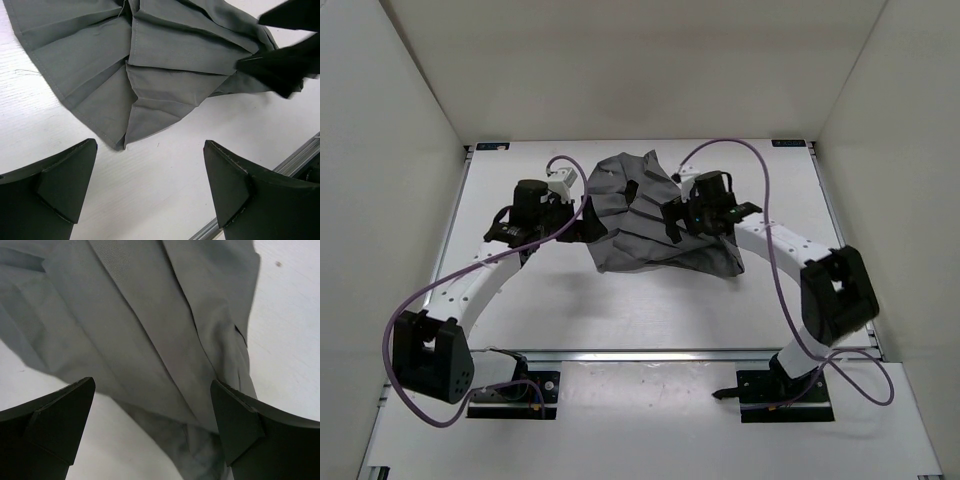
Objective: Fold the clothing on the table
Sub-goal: Flatten the skirt out
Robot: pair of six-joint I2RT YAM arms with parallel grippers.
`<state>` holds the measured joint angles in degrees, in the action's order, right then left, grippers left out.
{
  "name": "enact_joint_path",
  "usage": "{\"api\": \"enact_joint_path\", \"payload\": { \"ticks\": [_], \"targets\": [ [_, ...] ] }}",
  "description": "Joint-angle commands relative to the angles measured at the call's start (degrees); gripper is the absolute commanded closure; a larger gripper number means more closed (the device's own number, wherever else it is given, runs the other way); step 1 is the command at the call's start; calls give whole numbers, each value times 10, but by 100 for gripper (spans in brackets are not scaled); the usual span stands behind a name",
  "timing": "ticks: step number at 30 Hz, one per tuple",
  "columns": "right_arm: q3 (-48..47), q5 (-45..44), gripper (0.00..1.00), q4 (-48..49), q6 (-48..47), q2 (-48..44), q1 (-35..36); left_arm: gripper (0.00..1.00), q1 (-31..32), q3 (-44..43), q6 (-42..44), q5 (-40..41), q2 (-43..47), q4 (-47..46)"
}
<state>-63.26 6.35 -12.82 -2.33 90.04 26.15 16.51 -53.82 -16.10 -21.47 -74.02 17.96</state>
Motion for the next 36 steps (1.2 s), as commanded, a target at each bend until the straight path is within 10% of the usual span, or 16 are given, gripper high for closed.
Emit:
{"api": "enact_joint_path", "payload": {
  "ticks": [1,11,17,25,36],
  "targets": [
    [-50,-42,3,23,-63,59,17,1,-5,4,16,-8,40,18],
    [-151,-13,31,36,-65,179,19,1,1,-5,59,14,34,60],
    [-205,7,99,22,-19,225,10,1,-3,-8,56,11,22,60],
    [-274,-43,100,-18,-21,189,-44,1,-26,-1,47,1,26,48],
    [-241,-158,100,-39,99,144,-291,1,-30,-1,14,-10,12,-2]
  ]
}}
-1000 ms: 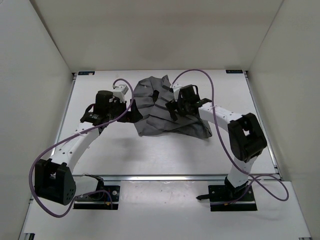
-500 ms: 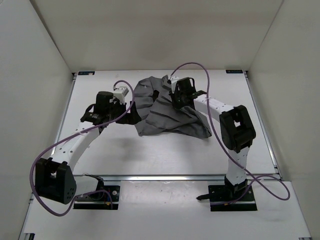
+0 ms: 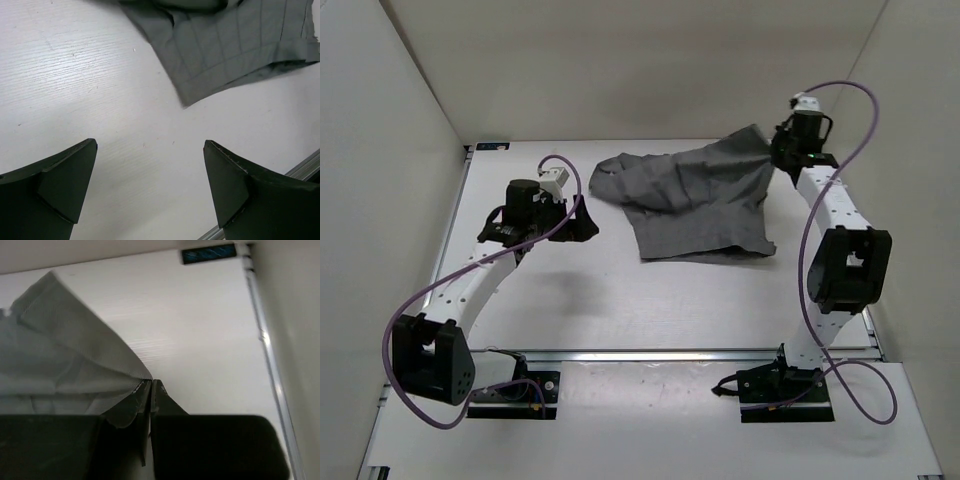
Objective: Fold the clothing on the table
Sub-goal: Flatten the skirt out
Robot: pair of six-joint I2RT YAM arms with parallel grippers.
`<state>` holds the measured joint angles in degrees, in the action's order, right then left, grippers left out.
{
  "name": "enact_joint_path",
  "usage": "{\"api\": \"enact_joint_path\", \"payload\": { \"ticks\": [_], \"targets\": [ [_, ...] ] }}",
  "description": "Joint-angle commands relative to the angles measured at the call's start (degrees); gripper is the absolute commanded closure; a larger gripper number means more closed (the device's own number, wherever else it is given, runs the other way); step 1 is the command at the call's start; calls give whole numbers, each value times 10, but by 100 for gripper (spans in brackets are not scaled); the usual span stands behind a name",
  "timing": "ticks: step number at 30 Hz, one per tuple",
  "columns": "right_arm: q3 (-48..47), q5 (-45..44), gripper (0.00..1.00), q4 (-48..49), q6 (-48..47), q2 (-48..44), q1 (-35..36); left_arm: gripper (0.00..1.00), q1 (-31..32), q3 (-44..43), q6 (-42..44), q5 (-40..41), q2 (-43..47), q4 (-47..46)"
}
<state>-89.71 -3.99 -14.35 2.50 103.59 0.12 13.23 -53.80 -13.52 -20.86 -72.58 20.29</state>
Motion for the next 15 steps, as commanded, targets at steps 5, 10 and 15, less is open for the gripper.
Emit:
{"api": "enact_joint_path", "payload": {
  "ticks": [5,10,15],
  "targets": [
    [115,35,56,-28,86,-8,-65,2,27,5,-22,-17,-22,-35],
    [190,4,1,-19,39,-58,-22,1,68,-2,-48,-43,-75,-75],
    [279,17,1,-17,27,-127,-29,2,114,-14,-119,-56,-143,-174]
  ]
}}
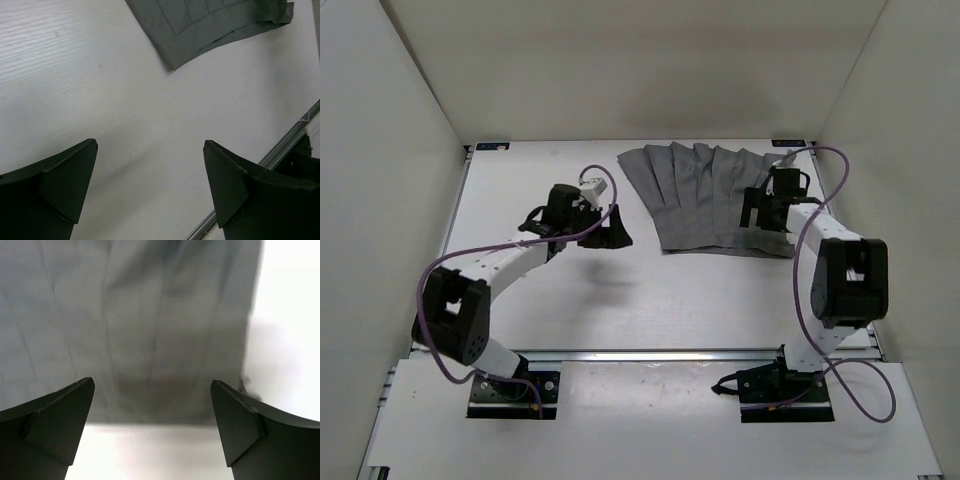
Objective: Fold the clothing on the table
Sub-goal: Flatten the skirt out
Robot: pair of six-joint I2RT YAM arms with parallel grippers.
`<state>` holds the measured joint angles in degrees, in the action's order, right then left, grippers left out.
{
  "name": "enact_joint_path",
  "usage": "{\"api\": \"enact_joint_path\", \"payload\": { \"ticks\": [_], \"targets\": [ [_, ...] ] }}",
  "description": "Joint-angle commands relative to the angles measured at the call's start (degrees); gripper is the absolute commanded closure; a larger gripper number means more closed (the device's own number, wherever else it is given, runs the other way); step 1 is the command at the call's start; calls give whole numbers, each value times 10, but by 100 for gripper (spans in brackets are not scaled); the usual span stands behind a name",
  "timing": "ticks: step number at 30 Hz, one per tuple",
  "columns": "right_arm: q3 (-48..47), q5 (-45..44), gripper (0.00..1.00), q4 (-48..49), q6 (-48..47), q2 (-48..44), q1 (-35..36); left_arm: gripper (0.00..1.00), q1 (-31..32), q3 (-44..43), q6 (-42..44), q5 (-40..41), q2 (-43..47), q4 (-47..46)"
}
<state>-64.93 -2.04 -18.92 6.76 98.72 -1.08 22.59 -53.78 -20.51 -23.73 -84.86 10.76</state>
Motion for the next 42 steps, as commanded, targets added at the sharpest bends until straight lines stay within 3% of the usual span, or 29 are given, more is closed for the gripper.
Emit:
{"api": "enact_joint_path", "payload": {
  "ticks": [1,8,14,22,28,37,40,42],
  "targets": [
    [44,-3,1,33,-13,-99,-23,3,26,-21,-61,-29,-48,-101],
    [122,-16,1,37,-37,-183,-77,9,50,-59,-179,-43,-170,-241],
    [140,-27,1,29,-18,-177,-111,9,72,-71,-268,-12,-234,-309],
    [169,94,3,56,44,-180,-198,15,112,-109,-310,60,-284,-264],
    [185,109,2,68,56,-178,-204,21,127,-101,-338,119,-293,-260],
    [198,166,4,91,91,-143,-221,30,138,-103,-367,139,-313,-250],
    [204,178,6,107,90,-132,-224,40,137,-92,-371,141,-314,-265],
    [198,193,8,114,95,-121,-223,52,137,-98,-375,140,-322,-264]
  ]
}}
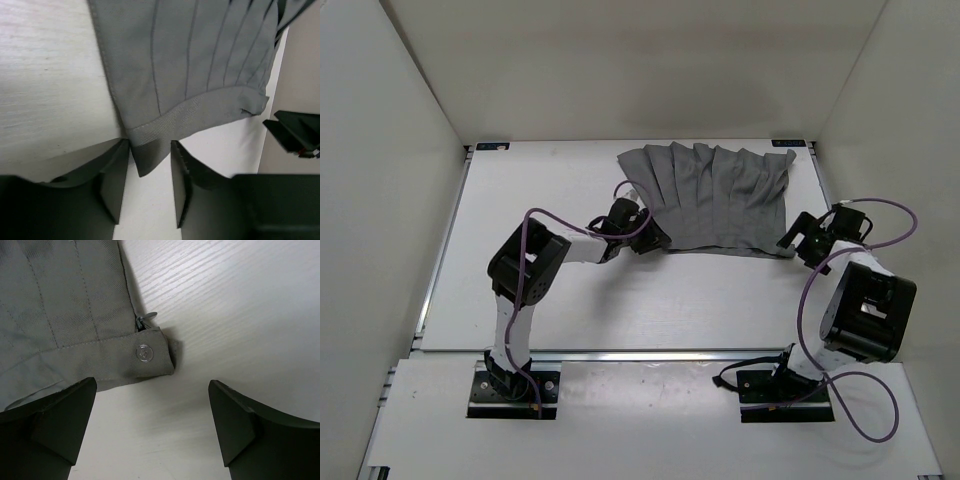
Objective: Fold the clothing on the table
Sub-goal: Flatten the skirt out
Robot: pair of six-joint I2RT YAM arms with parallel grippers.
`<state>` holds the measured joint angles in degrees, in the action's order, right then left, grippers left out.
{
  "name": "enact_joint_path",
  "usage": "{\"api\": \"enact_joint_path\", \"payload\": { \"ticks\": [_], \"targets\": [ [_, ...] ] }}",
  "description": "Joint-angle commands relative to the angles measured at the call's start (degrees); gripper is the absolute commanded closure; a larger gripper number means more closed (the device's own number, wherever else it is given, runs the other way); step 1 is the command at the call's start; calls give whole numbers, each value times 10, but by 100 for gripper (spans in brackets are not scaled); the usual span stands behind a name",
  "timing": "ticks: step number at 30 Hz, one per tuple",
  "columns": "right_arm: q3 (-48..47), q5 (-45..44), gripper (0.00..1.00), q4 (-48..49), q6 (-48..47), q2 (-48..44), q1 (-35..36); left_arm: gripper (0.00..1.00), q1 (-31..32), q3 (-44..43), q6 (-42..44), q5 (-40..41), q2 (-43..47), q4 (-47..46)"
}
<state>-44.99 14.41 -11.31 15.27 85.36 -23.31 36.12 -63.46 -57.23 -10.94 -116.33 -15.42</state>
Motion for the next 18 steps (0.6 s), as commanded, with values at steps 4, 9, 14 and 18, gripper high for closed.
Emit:
{"api": "enact_joint_path", "payload": {
  "ticks": [4,9,14,18],
  "targets": [
    [-30,22,10,30,8,51,11,87,5,-12,-3,8,-7,-4],
    [-54,13,17,19,14,75,13,100,2,-23,6,20,-5,32],
    [-59,16,34,19,27,81,11,100,-14,-18,12,23,20,51],
    [-64,17,43,-12,34,91,27,100,-18,-17,18,15,30,47]
  ]
}}
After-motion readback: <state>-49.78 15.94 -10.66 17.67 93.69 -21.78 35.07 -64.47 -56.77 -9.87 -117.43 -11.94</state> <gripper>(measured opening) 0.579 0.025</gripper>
